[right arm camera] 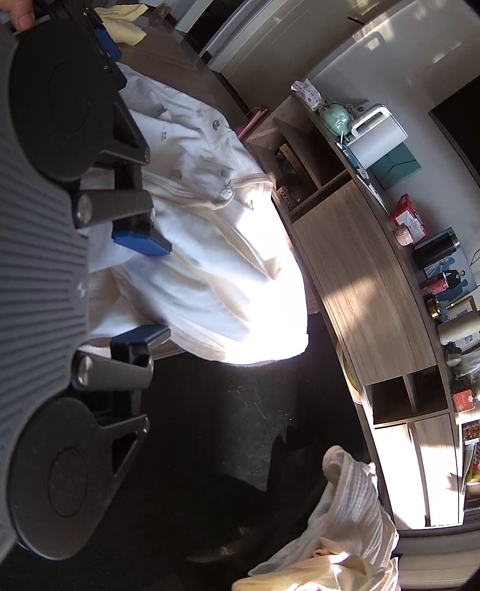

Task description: Fold clothes

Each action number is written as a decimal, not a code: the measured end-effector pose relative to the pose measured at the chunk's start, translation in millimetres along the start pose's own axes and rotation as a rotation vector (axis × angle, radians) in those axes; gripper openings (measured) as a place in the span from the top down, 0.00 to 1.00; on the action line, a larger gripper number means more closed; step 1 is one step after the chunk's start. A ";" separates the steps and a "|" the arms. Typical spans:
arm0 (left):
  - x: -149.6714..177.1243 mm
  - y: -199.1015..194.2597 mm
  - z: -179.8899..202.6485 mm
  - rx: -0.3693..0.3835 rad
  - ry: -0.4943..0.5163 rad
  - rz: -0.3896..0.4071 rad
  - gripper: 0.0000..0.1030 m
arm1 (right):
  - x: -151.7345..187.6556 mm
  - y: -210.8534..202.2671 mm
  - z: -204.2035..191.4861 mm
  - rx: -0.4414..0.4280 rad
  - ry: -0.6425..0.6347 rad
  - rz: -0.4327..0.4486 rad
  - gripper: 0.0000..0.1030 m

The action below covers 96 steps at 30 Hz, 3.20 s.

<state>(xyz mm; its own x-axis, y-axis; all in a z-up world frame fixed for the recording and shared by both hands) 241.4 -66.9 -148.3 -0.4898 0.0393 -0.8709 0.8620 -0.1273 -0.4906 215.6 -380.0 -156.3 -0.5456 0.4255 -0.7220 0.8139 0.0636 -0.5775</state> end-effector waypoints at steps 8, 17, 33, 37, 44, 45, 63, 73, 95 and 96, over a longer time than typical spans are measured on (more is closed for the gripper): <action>2.4 3.3 -2.2 0.019 -0.001 -0.020 0.85 | -12.1 -20.2 -4.5 -0.117 0.093 0.076 0.59; 5.4 7.6 -3.6 0.005 0.007 -0.038 1.00 | -11.9 -28.4 -7.8 -0.179 0.113 0.102 0.32; 2.1 8.2 -16.8 0.005 -0.017 -0.041 1.00 | 5.2 -24.2 -14.9 -0.126 -0.001 0.017 0.81; 2.5 8.9 -18.9 0.010 -0.025 -0.048 1.00 | -0.2 -30.9 -5.7 -0.193 0.146 0.024 0.31; 4.2 11.6 -19.2 0.016 -0.027 -0.052 1.00 | 6.7 -25.8 0.8 -0.121 0.141 -0.019 0.90; 4.3 11.6 -19.1 0.016 -0.027 -0.052 1.00 | 8.3 -25.2 1.6 -0.123 0.142 -0.024 0.92; -4.3 16.4 -43.4 -0.001 -0.076 -0.038 1.00 | -47.9 -60.8 5.5 -0.079 -0.026 0.049 0.92; -2.1 14.8 -40.5 -0.004 -0.063 -0.040 1.00 | -3.2 -36.6 8.3 -0.065 0.022 0.066 0.45; -4.3 12.8 -56.4 -0.016 -0.053 -0.018 1.00 | 9.0 -58.3 32.9 0.042 -0.105 -0.005 0.57; -4.4 12.5 -58.9 -0.021 -0.054 -0.016 1.00 | 14.5 -59.7 34.1 0.040 -0.130 -0.026 0.54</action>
<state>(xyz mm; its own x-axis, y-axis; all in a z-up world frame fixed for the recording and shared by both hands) 262.0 -10.3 -152.3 -0.5098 -0.0127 -0.8602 0.8561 -0.1065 -0.5058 152.4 -408.4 -145.3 -0.5898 0.3030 -0.7485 0.7920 0.0361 -0.6095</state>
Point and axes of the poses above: each gripper's, at about its wrist camera, not at the fingertips, and y roughly the way its jaws point, z to its right, x to its underside, the point moved 9 cm from there along y, roughly the way its jaws point, and after that the axes turned 12 degrees about z, right-handed, at the moved point
